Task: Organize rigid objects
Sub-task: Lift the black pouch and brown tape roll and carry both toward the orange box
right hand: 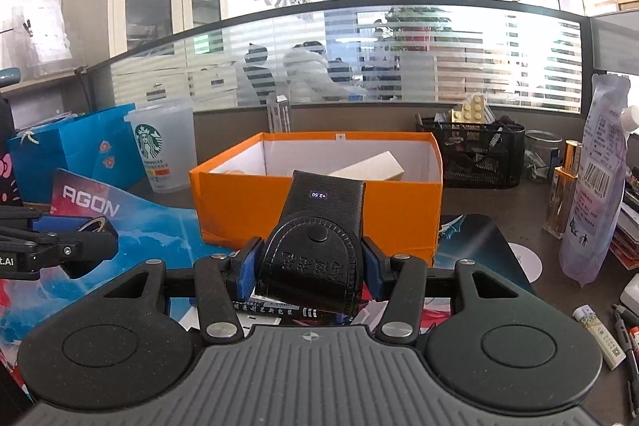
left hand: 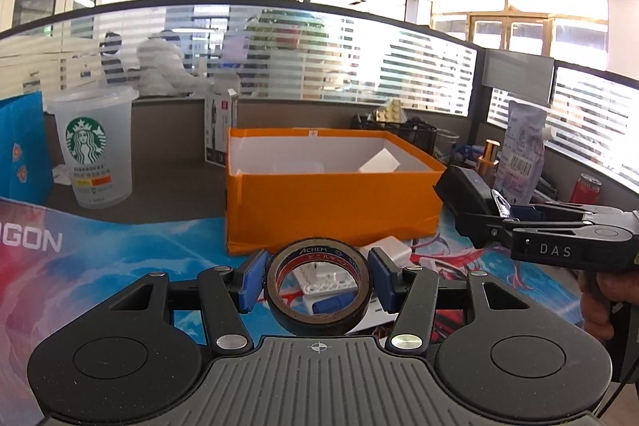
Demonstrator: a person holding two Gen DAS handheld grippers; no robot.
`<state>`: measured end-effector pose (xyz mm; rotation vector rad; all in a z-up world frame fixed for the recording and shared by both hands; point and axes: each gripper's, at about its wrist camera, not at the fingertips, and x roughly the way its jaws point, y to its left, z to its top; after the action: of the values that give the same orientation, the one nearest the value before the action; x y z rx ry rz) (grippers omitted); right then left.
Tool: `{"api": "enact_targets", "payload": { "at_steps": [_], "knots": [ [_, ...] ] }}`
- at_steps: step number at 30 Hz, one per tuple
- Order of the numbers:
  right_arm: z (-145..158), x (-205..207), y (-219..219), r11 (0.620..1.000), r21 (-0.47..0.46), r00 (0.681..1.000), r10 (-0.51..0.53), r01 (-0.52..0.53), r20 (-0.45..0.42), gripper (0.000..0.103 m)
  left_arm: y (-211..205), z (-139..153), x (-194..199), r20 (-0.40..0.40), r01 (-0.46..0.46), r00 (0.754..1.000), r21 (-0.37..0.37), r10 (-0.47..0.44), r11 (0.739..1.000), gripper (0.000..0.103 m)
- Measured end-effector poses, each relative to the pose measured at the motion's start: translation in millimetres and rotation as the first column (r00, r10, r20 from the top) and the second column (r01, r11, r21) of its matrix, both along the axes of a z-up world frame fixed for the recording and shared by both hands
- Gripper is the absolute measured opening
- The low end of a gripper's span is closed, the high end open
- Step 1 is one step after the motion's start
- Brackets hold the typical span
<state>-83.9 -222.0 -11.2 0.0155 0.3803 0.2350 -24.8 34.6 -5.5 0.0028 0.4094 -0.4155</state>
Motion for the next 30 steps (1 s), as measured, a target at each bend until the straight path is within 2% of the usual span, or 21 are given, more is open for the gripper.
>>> {"api": "enact_targets", "payload": {
  "at_steps": [19, 30],
  "knots": [
    [14, -4, 1, 1.0, 0.013, 0.999, -0.005, 0.004, 0.042, 0.048, -1, 30, 20, 0.075, 0.006, 0.997, -0.019, -0.005, 1.0, 0.053],
    [28, 9, -3, 1.0, 0.005, 0.998, -0.023, 0.022, 0.066, 0.048, -7, 43, 37, 0.102, 0.015, 0.995, -0.035, -0.011, 0.999, 0.053]
  ]
}}
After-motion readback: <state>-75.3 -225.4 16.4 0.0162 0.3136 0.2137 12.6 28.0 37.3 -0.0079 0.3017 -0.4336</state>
